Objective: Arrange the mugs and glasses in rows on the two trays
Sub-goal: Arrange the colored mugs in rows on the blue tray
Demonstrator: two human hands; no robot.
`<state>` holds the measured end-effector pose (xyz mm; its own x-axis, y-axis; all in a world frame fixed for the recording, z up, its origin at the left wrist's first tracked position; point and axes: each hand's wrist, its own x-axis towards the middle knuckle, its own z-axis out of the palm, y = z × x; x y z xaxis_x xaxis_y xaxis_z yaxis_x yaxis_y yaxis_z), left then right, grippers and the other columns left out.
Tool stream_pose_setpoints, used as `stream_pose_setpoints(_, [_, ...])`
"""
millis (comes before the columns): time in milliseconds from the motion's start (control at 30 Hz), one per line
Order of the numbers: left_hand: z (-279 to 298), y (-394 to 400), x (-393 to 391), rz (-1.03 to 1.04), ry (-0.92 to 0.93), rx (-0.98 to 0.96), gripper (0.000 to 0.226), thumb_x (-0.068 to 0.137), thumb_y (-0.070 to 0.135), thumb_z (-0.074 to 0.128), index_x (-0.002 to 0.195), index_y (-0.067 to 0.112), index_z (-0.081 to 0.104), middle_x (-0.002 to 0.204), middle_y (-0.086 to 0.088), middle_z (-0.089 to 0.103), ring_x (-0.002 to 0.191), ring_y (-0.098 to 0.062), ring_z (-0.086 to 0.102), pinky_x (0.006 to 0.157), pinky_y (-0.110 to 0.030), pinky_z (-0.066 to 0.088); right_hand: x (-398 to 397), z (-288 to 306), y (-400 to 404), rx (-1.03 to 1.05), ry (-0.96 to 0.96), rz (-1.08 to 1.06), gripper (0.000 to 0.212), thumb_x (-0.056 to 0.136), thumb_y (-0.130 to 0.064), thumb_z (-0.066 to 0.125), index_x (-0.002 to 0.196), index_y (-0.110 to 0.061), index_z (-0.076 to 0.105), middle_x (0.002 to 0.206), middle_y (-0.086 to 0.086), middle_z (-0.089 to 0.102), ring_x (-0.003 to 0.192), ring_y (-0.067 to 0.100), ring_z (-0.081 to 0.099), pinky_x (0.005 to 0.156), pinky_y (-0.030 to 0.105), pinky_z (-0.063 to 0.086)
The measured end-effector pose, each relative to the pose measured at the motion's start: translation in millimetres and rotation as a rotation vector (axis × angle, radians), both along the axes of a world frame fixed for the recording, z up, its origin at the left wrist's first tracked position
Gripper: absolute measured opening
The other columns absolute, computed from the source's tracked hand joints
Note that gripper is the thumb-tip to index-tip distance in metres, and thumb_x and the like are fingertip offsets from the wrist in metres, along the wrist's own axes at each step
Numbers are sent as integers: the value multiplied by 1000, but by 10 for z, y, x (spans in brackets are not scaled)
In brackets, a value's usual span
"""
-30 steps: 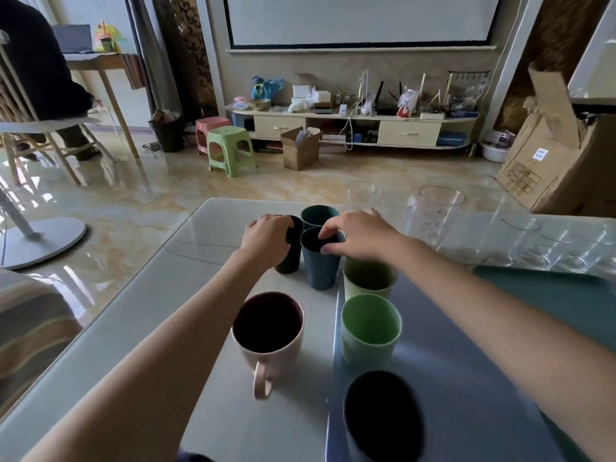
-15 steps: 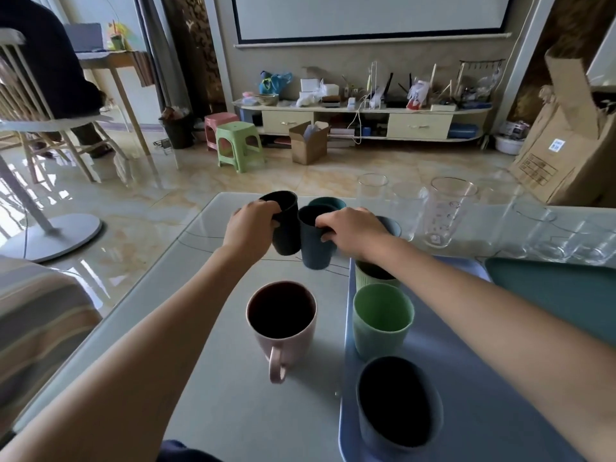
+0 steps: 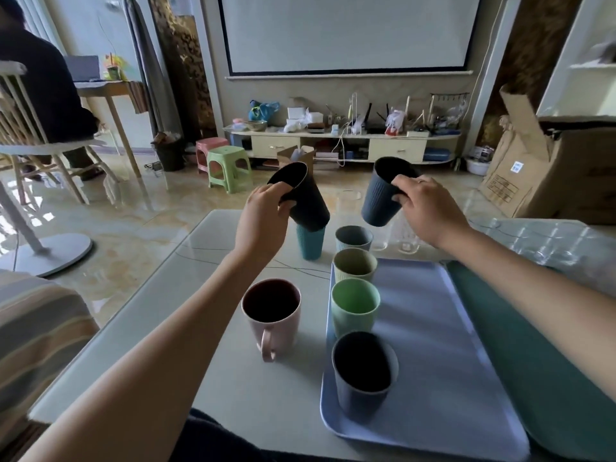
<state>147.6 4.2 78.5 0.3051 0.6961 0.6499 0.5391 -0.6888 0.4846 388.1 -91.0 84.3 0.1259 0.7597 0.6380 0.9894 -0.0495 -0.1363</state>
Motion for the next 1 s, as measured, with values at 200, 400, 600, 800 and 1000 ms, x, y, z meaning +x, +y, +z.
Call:
stream_pose_setpoints(200, [-38, -197, 265, -71, 25, 7, 24, 88, 4, 56, 110, 4, 64, 105, -16, 64, 84, -21, 51, 70, -24, 34, 334, -485, -173, -228, 4, -77, 15, 92, -5, 49, 103, -6, 59, 89, 21, 64, 89, 35, 56, 71, 38, 44])
stream_pose_setpoints(400, [-76, -185, 445, -96, 100, -22, 27, 88, 5, 54, 114, 5, 62, 110, -16, 63, 101, -30, 55, 75, -30, 43, 388, -803, 51, -328, 115, -142, 14, 93, -11, 47, 103, -9, 56, 91, 19, 56, 84, 36, 55, 69, 41, 45])
stream_pose_setpoints(600, [-106, -128, 508, -104, 130, -25, 27, 88, 4, 55, 114, 5, 62, 110, -16, 63, 100, -31, 56, 78, -35, 48, 398, -1050, 158, -487, 63, -151, 19, 94, -5, 43, 83, -15, 33, 78, 7, 47, 85, 31, 54, 64, 34, 38])
stream_pose_setpoints(800, [-118, -180, 588, -127, 162, -22, 27, 89, 6, 54, 114, 5, 61, 110, -15, 63, 101, -29, 55, 77, -34, 45, 402, -1028, 171, -544, 105, -136, 22, 92, -1, 38, 81, -18, 29, 101, 17, 57, 102, 31, 58, 78, 39, 48])
stream_pose_setpoints(1000, [-119, -254, 641, -164, 178, -22, 26, 89, 7, 54, 114, 5, 61, 112, -13, 63, 102, -28, 54, 81, -38, 48, 343, -931, 99, -341, 188, -142, 28, 93, -18, 50, 121, -14, 47, 123, 9, 56, 114, 28, 48, 88, 39, 41])
